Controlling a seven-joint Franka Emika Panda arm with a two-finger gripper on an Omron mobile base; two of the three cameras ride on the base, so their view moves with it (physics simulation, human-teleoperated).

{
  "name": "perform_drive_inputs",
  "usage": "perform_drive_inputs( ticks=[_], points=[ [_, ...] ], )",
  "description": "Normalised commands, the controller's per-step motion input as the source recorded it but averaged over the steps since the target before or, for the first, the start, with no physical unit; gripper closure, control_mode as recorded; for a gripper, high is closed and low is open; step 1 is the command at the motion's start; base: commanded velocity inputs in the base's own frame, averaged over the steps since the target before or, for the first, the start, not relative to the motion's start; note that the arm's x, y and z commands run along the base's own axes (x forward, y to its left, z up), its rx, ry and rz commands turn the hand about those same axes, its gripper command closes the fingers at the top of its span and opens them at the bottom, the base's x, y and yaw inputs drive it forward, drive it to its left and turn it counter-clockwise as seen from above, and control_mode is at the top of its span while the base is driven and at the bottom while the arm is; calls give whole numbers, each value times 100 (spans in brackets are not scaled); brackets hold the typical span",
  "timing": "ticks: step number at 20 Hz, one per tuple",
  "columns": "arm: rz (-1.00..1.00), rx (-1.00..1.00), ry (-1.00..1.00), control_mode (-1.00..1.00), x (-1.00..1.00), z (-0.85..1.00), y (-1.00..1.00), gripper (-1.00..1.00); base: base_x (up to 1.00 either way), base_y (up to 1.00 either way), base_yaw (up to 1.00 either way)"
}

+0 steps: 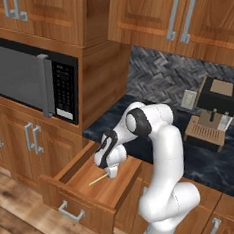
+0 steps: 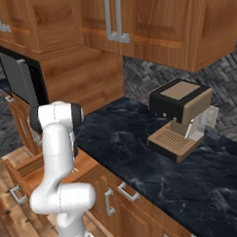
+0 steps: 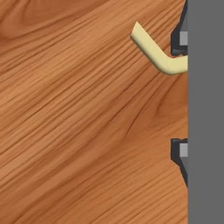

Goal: Take a straw from the drawer in front and place it inside the glass cup on the dining counter.

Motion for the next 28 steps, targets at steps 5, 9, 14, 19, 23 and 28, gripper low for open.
perform_drive_inputs(
  ticks=[5,9,14,19,23,28],
  points=[
    [-6,0,-1,-100,-53,-64,0,100,0,0,0],
    [-7,0,-4,-100,-96,-48,11,100,0,0,0],
    [-7,1,-13,-100,-100,-16,12,100,0,0,0],
    [-5,4,-16,-100,-66,70,5,100,0,0,0],
    [-6,4,-10,-100,-14,100,2,100,0,0,0],
    [-5,6,-3,-100,-15,100,12,100,0,0,0]
  ],
)
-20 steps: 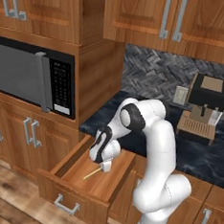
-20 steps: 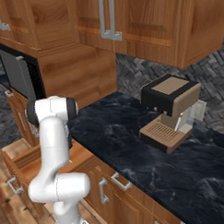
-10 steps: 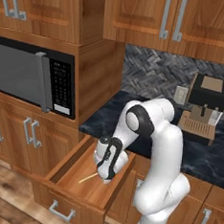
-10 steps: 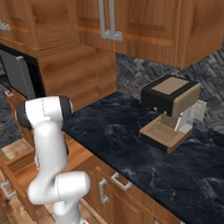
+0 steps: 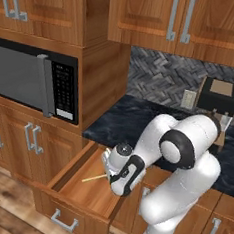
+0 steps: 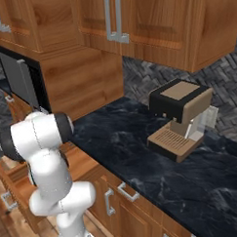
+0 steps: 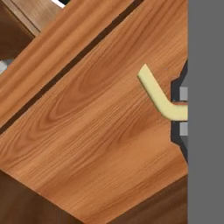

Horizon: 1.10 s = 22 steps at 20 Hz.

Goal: Take a straw from the drawer in front and place it inside the glass cup on the dining counter.

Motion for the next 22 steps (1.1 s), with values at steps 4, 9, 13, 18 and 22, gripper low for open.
perform_drive_inputs(
  ticks=[4,9,13,18,22],
  points=[
    [-7,6,0,-100,-23,100,30,100,0,0,0],
    [-6,10,4,-100,0,100,25,100,0,0,0],
    [-8,7,14,-100,-2,100,0,100,0,0,0],
    [-2,0,14,-100,-5,100,-5,100,0,0,0],
    [0,-2,18,-100,-1,100,-11,100,0,0,0]
  ],
)
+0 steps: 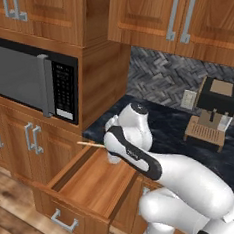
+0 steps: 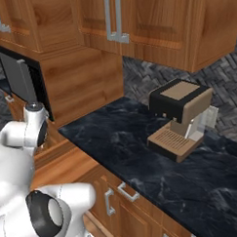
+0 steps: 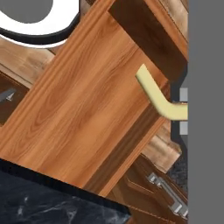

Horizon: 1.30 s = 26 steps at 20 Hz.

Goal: Take a straw from the drawer in front and place it inside the glass cup on the dining counter.

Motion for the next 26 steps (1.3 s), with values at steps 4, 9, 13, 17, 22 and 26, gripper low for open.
perform_drive_inputs(
  ticks=[4,9,13,17,22,26],
  points=[
    [0,-11,23,-100,-4,100,-31,100,0,0,0],
    [0,-23,19,-100,-16,82,-49,100,0,0,0],
    [8,-26,2,-100,-40,21,-50,100,0,0,0],
    [15,-14,-1,-100,-59,0,-51,100,0,0,0],
    [15,-2,-1,-100,-54,0,-66,100,0,0,0],
    [11,1,-1,-100,-38,0,-75,100,0,0,0]
  ],
)
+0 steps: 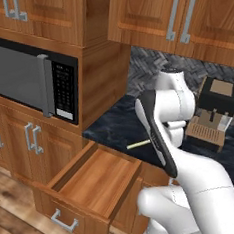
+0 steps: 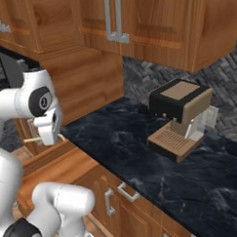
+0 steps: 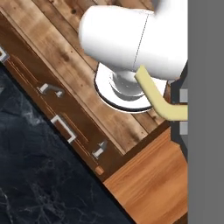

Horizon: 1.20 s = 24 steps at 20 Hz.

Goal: Take a straw from the drawer in front and place it inside the glass cup on the dining counter.

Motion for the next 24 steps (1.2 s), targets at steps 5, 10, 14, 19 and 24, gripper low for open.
perform_drive_inputs(
  ticks=[5,10,14,19,24],
  points=[
    [2,3,0,-100,-12,0,-36,100,0,0,0],
    [0,0,0,100,-9,0,-6,100,-50,-7,0],
    [0,0,0,100,0,0,0,100,-100,-5,0],
    [0,0,0,100,0,0,0,100,-82,5,14],
    [0,0,0,100,0,0,0,100,-24,35,75]
  ],
)
